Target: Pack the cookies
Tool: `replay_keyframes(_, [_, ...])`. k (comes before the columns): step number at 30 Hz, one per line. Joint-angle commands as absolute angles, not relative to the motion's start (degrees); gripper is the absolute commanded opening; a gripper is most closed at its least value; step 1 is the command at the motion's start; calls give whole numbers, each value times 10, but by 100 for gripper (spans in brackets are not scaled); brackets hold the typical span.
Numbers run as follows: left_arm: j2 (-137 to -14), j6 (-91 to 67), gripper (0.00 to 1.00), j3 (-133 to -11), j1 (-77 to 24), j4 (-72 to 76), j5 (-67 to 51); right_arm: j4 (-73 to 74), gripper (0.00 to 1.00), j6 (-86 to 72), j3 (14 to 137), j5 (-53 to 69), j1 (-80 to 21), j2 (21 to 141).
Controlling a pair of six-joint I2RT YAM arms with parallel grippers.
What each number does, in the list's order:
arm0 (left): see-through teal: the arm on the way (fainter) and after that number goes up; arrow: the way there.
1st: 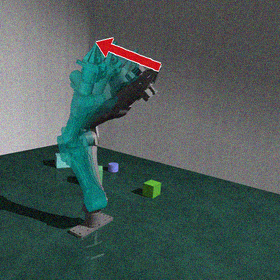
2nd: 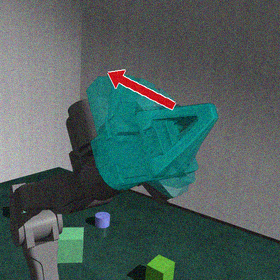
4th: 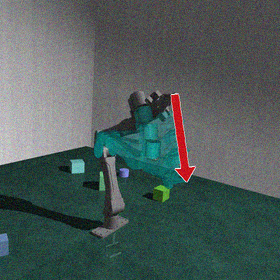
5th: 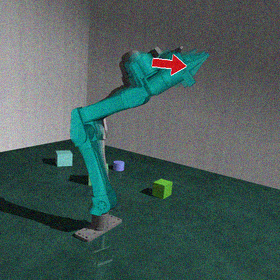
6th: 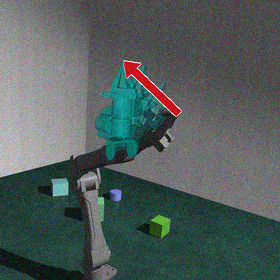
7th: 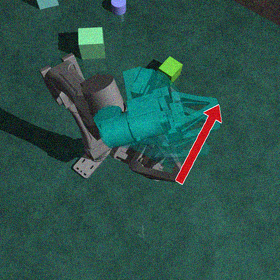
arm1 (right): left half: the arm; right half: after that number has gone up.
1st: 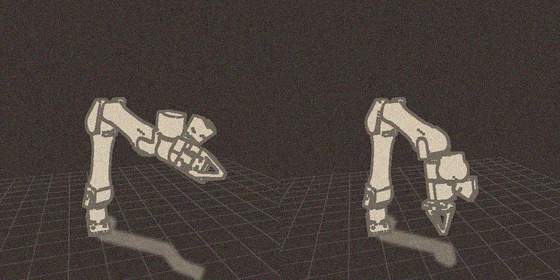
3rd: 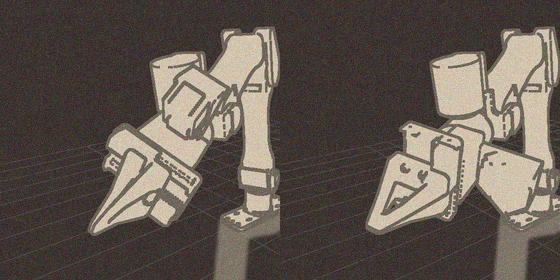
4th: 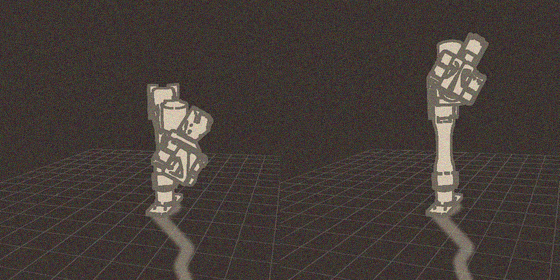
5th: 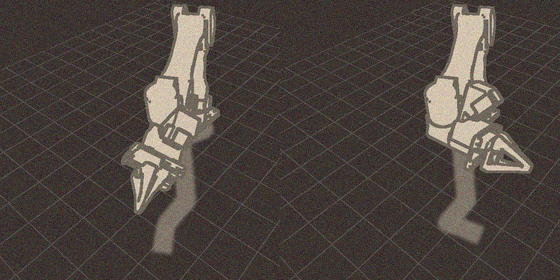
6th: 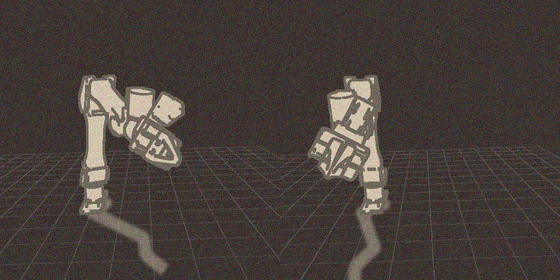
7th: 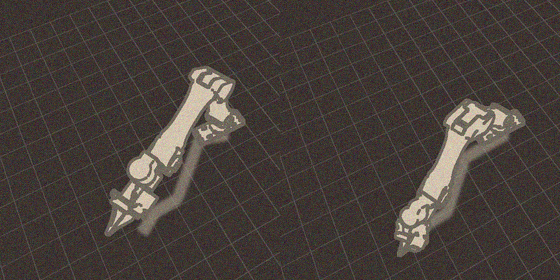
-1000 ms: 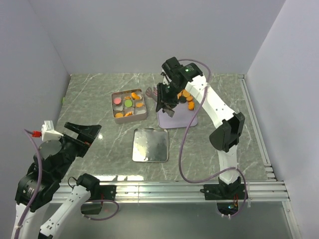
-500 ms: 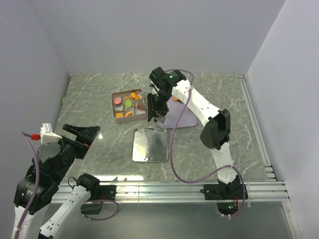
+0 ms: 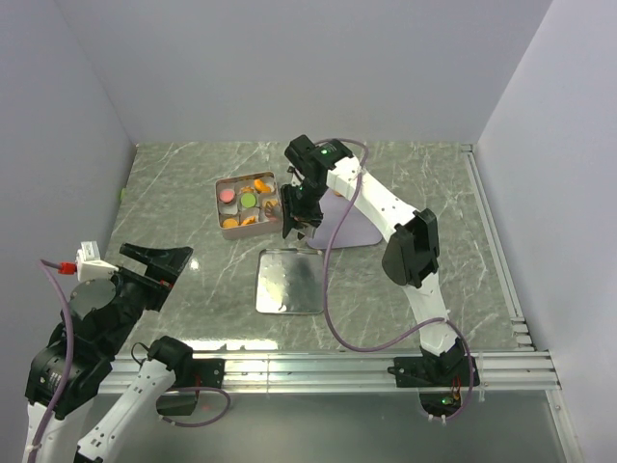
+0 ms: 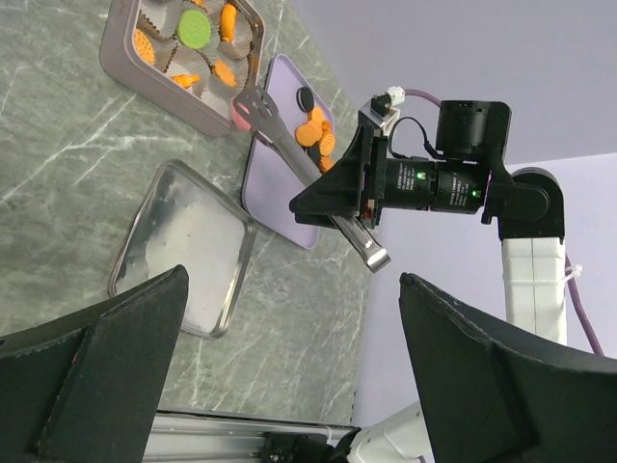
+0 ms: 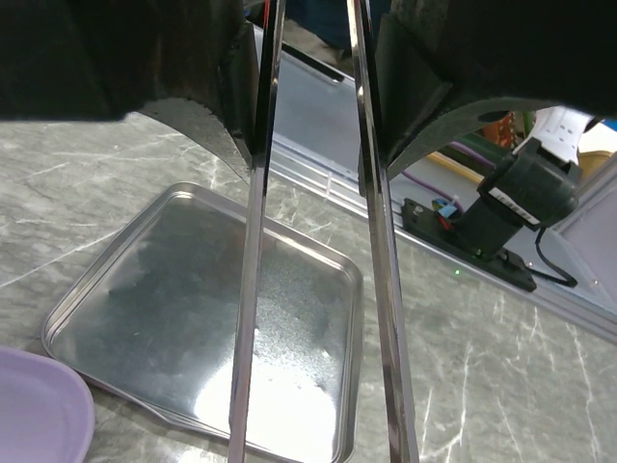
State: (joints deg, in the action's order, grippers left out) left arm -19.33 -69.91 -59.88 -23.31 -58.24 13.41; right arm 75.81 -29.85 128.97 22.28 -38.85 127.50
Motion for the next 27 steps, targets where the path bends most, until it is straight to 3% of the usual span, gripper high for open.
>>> replay_keyframes(1, [-192, -700, 97, -614, -232, -580, 137, 744, 50, -304, 1304, 216, -393, 1273])
replay_keyframes(18, [-192, -693, 98, -623, -232, -591, 140, 735, 52, -308, 1293, 194, -365, 1240])
replay_keyframes(27, [-189, -686, 98, -618, -232, -584, 136, 684, 50, -297, 1117, 120, -255, 1101])
